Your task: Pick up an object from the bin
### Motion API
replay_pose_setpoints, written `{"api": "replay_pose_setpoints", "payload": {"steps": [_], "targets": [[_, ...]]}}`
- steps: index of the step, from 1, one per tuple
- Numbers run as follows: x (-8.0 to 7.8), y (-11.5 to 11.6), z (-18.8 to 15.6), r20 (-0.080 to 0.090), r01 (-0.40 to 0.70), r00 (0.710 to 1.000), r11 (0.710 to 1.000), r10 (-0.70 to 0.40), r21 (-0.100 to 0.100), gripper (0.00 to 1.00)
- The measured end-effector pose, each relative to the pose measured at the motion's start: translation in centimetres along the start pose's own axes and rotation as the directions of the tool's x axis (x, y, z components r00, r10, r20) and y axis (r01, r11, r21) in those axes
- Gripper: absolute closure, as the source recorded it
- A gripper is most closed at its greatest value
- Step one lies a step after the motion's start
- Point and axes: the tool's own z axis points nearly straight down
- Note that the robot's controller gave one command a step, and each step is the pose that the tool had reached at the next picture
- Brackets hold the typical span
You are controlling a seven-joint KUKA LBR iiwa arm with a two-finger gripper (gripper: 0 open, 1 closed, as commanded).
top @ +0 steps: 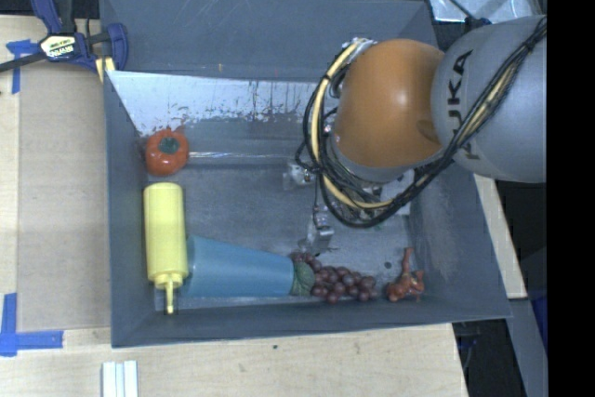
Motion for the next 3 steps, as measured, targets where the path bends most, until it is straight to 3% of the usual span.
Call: {"api": "replay_pose_setpoints", "payload": {"steps": [1,2,3], "targets": [[-0.2,-0.3,0.1,0.001,0.012,1.000,1.000,-0.012,-0.001,0.00],[0.8,-4.3,3.8,-0.001,0.192,0.981,0.981,-0.192,0.000,0.00],[-0.3,-2.4,4.1,0.008,-0.324,0.946,0.946,0.324,-0.003,0.00]]}}
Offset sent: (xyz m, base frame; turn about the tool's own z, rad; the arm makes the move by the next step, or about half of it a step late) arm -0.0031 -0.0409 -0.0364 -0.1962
